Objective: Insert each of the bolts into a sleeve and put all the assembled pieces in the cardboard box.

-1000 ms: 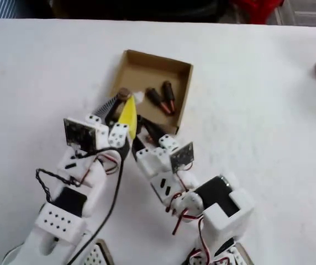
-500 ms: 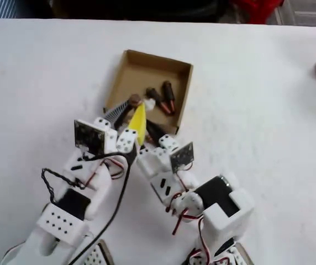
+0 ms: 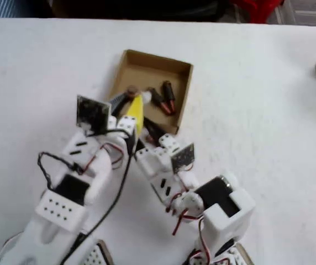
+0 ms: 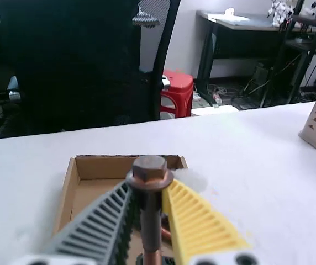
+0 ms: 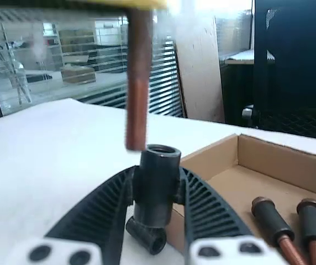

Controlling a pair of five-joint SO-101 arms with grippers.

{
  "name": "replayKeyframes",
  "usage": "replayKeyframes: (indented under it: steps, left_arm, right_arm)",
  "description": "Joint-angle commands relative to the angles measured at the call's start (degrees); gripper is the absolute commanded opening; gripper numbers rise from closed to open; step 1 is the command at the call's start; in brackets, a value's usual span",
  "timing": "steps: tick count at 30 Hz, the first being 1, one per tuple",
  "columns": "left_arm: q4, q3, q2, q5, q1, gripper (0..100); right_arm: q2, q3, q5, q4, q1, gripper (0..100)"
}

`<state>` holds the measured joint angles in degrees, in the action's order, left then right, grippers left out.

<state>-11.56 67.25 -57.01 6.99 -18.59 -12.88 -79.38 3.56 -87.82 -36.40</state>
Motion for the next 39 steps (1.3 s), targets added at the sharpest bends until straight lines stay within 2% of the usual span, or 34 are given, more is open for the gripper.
replayKeyframes:
  steps: [1,21,25,39]
  left_arm:
    - [1.41,-4.48,2.68,-0.44,-0.75,2]
    - [7.91,-11.87,16.40,-0.53,-0.40,2]
    - [10.20,-10.11,15.87,-0.53,-0.31,2]
    - [8.88,-4.48,9.89,-0.26,-0.66,2]
  right_arm:
    - [0.13,0.62,-0.70,-1.63,-0.04,1.6]
    - [0.04,0.26,-0.70,-1.63,-0.04,1.6]
    - [0.04,0.26,-0.70,-1.63,-0.04,1.6]
    - [0.04,0.35,-0.70,-1.54,-0.04,1.6]
